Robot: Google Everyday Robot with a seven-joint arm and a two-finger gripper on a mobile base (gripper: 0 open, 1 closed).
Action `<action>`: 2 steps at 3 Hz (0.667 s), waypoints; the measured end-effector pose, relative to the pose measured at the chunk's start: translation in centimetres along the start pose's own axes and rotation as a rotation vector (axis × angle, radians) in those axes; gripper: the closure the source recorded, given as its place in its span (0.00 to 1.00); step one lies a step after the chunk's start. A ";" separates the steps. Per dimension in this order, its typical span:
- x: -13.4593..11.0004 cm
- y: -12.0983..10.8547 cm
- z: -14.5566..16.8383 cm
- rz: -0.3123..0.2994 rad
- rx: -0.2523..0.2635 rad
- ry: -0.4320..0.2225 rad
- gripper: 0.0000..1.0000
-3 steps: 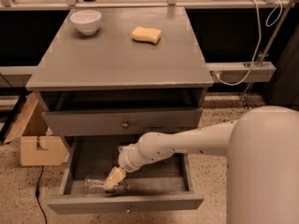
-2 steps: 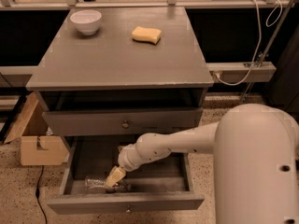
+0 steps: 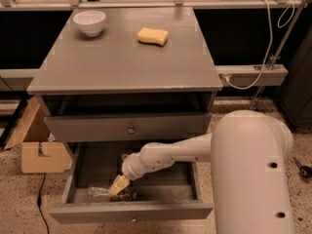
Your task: Pick water bottle from middle drawer and place on counter
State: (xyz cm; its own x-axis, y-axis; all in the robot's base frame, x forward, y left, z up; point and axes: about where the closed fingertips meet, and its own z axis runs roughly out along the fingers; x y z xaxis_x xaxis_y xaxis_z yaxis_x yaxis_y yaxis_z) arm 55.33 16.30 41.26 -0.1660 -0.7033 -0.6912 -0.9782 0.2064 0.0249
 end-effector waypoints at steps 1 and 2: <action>0.0 0.5 1.3 -0.015 0.002 0.016 0.00; -0.1 1.6 2.4 -0.027 -0.002 0.032 0.00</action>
Offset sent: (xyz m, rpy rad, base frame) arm -0.0222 0.0291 -0.0235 -0.0555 -0.0157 0.0323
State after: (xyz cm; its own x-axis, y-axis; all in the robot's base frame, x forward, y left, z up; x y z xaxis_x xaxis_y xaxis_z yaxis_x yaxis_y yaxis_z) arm 54.07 18.29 39.62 -0.1432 -0.7302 -0.6680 -0.9826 0.1854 0.0080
